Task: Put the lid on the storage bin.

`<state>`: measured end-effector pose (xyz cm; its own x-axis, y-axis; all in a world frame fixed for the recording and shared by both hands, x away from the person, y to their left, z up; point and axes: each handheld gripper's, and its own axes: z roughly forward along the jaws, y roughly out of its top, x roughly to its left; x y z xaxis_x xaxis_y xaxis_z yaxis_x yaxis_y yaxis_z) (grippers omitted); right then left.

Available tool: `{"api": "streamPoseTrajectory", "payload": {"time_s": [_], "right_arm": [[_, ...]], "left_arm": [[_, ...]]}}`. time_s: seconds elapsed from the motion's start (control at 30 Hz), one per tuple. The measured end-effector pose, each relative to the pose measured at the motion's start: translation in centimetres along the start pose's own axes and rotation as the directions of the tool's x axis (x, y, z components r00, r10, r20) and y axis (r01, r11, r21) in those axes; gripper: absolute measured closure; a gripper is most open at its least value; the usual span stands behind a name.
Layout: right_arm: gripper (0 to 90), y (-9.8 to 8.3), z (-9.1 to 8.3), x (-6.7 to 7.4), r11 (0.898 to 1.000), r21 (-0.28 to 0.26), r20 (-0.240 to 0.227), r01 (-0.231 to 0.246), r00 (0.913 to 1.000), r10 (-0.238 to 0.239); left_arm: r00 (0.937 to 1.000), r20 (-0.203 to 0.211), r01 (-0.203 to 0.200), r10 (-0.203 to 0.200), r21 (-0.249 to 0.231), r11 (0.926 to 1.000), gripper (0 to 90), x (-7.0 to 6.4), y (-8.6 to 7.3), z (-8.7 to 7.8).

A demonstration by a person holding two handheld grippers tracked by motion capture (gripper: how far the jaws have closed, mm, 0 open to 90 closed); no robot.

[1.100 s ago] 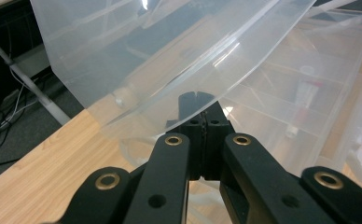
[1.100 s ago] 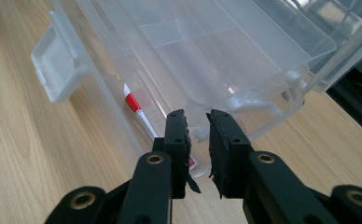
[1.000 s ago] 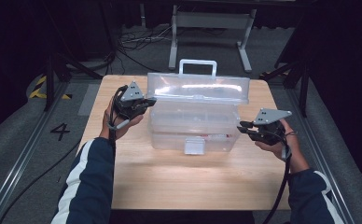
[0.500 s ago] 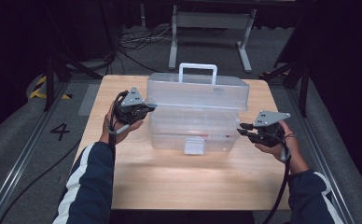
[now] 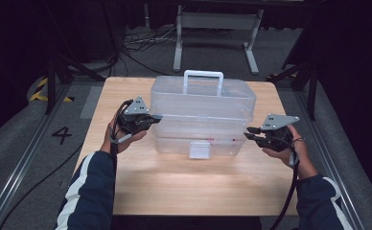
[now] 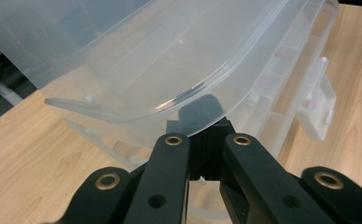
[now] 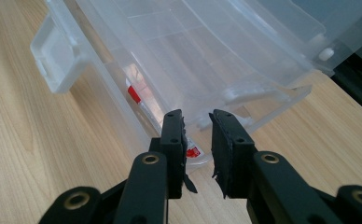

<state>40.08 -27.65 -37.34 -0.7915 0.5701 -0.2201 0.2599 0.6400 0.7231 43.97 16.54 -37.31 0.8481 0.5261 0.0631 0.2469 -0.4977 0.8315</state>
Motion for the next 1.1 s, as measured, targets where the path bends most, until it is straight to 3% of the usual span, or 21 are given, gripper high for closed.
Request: {"api": "streamPoseTrajectory", "payload": {"time_s": [0.13,0.2,0.23,0.27,0.4,0.43,0.5,0.63,0.77,0.83,1.1], "right_arm": [[74.8,0.0,0.0,0.0,1.000,0.005,-0.004,-0.002,1.0000,0.002],[74.8,-0.1,0.0,0.0,1.000,0.005,-0.008,-0.004,1.0000,0.004],[74.8,-0.1,0.0,0.0,1.000,0.005,-0.006,-0.006,1.0000,0.006],[74.8,-0.1,0.0,0.0,1.000,0.004,-0.006,-0.006,1.0000,0.006],[74.8,-0.1,0.0,0.0,1.000,0.004,-0.010,-0.004,0.9999,0.004],[74.8,-0.1,0.0,0.0,1.000,0.005,-0.009,-0.004,1.0000,0.004],[74.8,0.0,0.0,0.1,1.000,0.003,-0.011,-0.002,0.9999,0.002],[74.8,-0.1,0.1,0.0,1.000,0.007,-0.010,-0.003,0.9999,0.003],[74.9,0.0,0.1,0.1,1.000,0.007,-0.012,-0.001,0.9999,0.001],[74.9,0.0,0.1,0.1,1.000,0.008,-0.014,0.000,0.9999,0.000],[75.3,-0.1,0.2,0.1,1.000,0.012,-0.017,-0.003,0.9999,0.004]], "left_arm": [[0.9985,0.043,0.034,-0.034,0.023,0.9992,90.0,0.3,0.3,-0.1],[0.9903,0.109,0.083,-0.085,0.023,0.9963,89.9,0.5,0.2,0.0],[0.9903,0.109,0.083,-0.085,0.023,0.9963,89.3,0.5,0.2,0.0],[0.9852,0.137,0.100,-0.103,0.030,0.9946,89.1,0.5,0.0,0.0],[0.9887,0.114,0.095,-0.097,0.026,0.9951,89.9,0.1,-0.1,-0.1],[0.9921,0.081,0.095,-0.097,0.021,0.9952,89.7,-0.5,-0.1,-0.4],[0.9944,0.053,0.091,-0.091,0.012,0.9958,89.7,-0.9,-0.2,-0.7],[0.9958,0.018,0.090,-0.090,-0.007,0.9959,89.8,-1.3,-0.6,-1.6],[0.9970,0.000,0.077,-0.077,-0.004,0.9970,89.8,-1.6,-0.7,-1.8],[0.9982,-0.034,0.050,-0.049,0.028,0.9984,89.8,-2.0,-0.9,-1.8],[0.9973,-0.058,0.048,-0.046,0.033,0.9983,89.8,-2.0,-1.8,-1.7]]}}
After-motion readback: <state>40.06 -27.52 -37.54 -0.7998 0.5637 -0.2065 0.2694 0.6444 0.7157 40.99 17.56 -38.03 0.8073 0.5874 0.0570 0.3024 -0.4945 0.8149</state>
